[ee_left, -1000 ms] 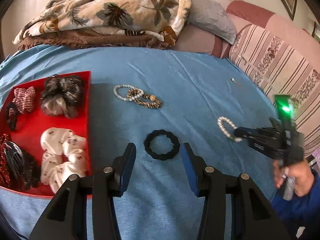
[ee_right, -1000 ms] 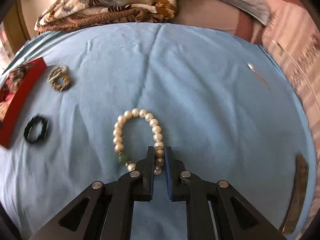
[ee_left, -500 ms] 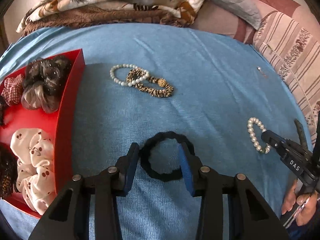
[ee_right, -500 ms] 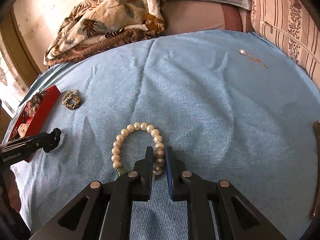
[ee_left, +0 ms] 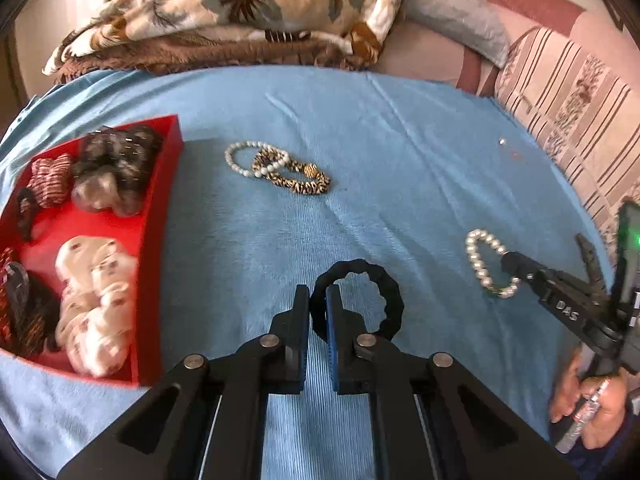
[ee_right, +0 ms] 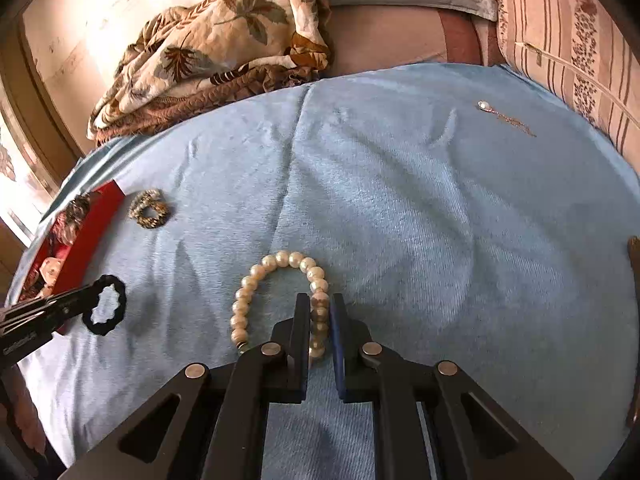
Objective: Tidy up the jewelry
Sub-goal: 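Grasp the black rubber hair tie with the left tool while the right tool lifts the pearl bracelet, then carry the black hair tie and pearl bracelet over the red tray with both tools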
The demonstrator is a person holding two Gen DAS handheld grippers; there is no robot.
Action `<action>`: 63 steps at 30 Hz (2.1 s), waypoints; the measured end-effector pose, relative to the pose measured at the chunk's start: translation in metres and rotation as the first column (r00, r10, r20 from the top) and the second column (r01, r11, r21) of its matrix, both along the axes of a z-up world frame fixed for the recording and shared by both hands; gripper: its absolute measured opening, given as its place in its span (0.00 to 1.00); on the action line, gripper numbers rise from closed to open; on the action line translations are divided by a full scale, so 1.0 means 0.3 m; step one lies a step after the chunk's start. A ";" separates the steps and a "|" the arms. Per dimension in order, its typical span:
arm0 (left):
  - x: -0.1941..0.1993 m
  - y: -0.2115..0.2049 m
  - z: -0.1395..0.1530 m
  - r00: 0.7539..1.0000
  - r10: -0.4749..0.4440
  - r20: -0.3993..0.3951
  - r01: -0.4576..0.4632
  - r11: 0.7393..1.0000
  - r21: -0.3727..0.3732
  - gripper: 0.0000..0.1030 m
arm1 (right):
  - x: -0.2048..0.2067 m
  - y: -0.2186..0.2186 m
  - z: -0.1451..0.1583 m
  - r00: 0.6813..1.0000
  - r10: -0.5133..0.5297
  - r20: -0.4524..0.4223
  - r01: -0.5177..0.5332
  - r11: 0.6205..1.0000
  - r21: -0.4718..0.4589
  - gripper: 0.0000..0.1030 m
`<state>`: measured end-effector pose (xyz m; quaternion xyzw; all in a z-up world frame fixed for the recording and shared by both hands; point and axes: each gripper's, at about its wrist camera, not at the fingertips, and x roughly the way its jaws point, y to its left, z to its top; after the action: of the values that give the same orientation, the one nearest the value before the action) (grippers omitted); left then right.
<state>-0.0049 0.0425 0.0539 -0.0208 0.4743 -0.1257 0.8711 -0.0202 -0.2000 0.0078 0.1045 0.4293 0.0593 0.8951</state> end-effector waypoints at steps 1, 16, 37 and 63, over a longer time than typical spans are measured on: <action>-0.019 0.013 0.018 1.000 0.006 0.008 -0.006 1.000 -0.008 0.07 | -0.007 0.001 0.006 1.000 -0.003 0.004 0.003 1.000 0.006 0.10; -0.227 0.083 0.185 0.991 0.076 0.109 -0.074 0.997 -0.031 0.07 | -0.129 0.029 0.120 0.995 -0.002 0.102 -0.006 0.997 0.074 0.10; -0.318 0.095 0.239 0.981 0.109 0.161 -0.109 0.994 -0.010 0.07 | -0.267 -0.027 0.221 0.984 -0.018 0.176 -0.012 0.986 0.165 0.10; -0.381 0.499 0.205 0.937 0.309 0.161 -0.295 0.949 -0.107 0.08 | -0.292 0.379 0.307 0.969 0.224 0.104 -0.224 0.975 -0.008 0.10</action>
<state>-0.1191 0.1921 0.1155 -0.1176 0.3812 -0.0108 0.9169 -0.1078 -0.0864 0.0999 0.0537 0.3908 0.1661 0.9038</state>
